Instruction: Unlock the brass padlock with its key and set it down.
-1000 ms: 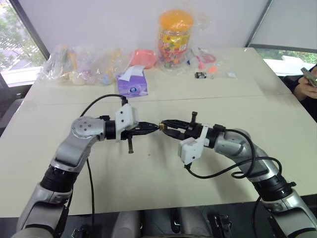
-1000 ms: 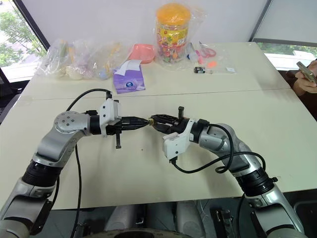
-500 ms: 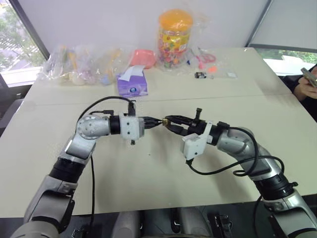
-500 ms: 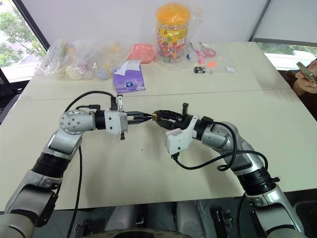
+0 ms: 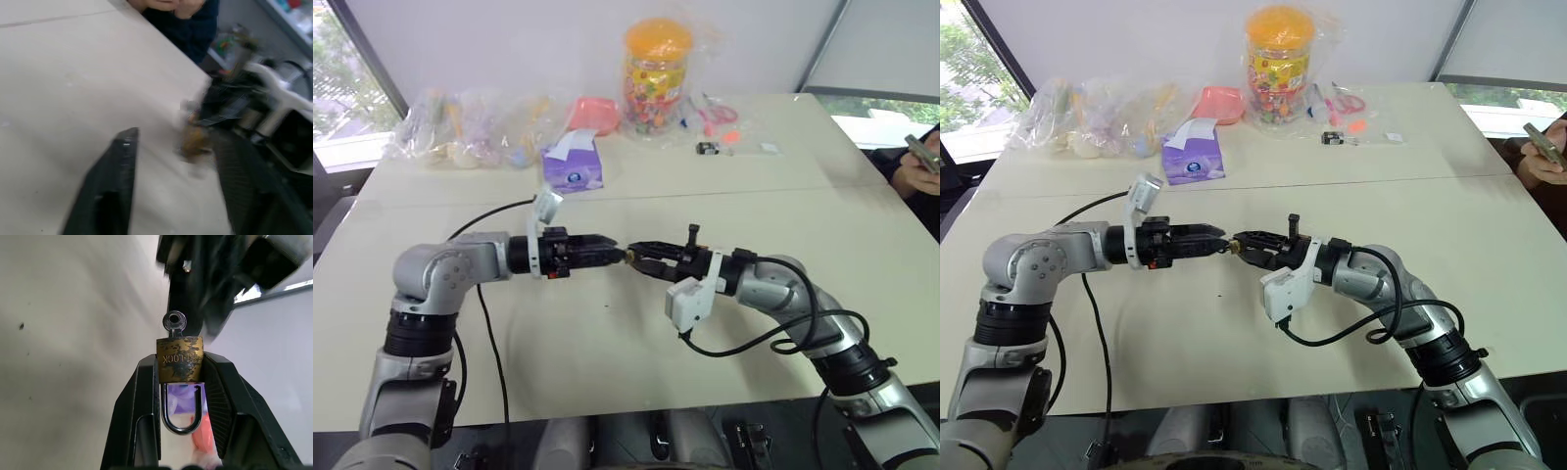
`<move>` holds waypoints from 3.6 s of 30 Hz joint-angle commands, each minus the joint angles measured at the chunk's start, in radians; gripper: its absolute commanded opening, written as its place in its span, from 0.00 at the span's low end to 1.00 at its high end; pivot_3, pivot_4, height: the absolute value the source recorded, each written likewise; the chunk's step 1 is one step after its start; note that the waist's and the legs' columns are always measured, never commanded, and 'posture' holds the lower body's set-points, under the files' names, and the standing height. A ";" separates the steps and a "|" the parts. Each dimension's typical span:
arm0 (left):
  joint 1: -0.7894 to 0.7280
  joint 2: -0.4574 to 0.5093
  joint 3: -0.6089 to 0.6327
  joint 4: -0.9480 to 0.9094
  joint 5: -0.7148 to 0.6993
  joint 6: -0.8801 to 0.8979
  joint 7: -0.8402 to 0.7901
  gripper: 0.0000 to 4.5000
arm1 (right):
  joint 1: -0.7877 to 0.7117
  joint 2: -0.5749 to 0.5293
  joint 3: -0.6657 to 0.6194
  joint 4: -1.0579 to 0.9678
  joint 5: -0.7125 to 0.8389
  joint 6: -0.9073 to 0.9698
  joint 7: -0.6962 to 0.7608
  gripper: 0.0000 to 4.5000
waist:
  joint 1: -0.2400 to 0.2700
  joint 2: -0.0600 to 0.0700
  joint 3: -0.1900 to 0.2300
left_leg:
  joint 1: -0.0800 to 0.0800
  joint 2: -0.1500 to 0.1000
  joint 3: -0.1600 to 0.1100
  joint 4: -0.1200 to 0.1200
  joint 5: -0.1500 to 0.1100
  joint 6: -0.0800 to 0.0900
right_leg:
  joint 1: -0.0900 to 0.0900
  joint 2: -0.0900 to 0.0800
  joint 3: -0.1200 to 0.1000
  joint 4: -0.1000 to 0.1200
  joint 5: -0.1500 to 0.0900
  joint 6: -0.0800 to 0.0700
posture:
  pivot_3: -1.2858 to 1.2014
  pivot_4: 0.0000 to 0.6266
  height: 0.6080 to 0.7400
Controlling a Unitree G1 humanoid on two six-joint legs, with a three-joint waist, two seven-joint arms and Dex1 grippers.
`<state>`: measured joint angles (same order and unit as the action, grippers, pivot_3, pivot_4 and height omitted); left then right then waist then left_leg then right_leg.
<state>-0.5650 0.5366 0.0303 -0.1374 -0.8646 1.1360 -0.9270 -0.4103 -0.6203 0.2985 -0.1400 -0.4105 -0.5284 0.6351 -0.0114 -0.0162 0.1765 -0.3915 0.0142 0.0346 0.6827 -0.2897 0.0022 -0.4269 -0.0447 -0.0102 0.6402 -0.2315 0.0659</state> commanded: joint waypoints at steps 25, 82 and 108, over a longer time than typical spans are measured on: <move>-0.006 -0.028 -0.118 -0.017 0.143 -0.194 -0.010 0.01 | -0.015 0.000 -0.018 -0.040 0.009 0.020 -0.002 0.15 | 0.000 0.000 0.000 | 0.000 -0.001 0.000 0.000 0.000 0.000 | 0.000 0.000 0.001 0.000 -0.002 -0.003 | 0.52 0.24 0.98; -0.063 0.014 -0.066 -0.024 0.056 -0.157 -0.147 0.00 | -0.028 -0.030 -0.145 -0.284 0.911 1.360 0.155 0.02 | 0.000 0.000 0.001 | -0.002 0.000 0.000 -0.002 0.000 0.000 | -0.001 -0.001 0.000 -0.005 -0.001 -0.003 | 0.52 0.24 0.98; 0.013 -0.200 -0.246 0.324 0.293 -0.277 -0.045 0.00 | 0.293 -0.129 -0.337 -0.538 0.965 1.414 0.044 0.02 | 0.002 -0.001 0.001 | -0.003 0.000 0.000 -0.002 -0.001 0.001 | -0.001 -0.001 0.000 -0.006 -0.001 -0.003 | 0.52 0.24 0.98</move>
<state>-0.5488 0.3372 -0.2154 0.1607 -0.5987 0.8976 -0.9642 -0.1197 -0.7577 -0.0164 -0.6335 0.5378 0.8845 0.6956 -0.0091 -0.0171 0.1773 -0.3943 0.0139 0.0346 0.6810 -0.2902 0.0031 -0.4275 -0.0453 -0.0098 0.6337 -0.2330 0.0632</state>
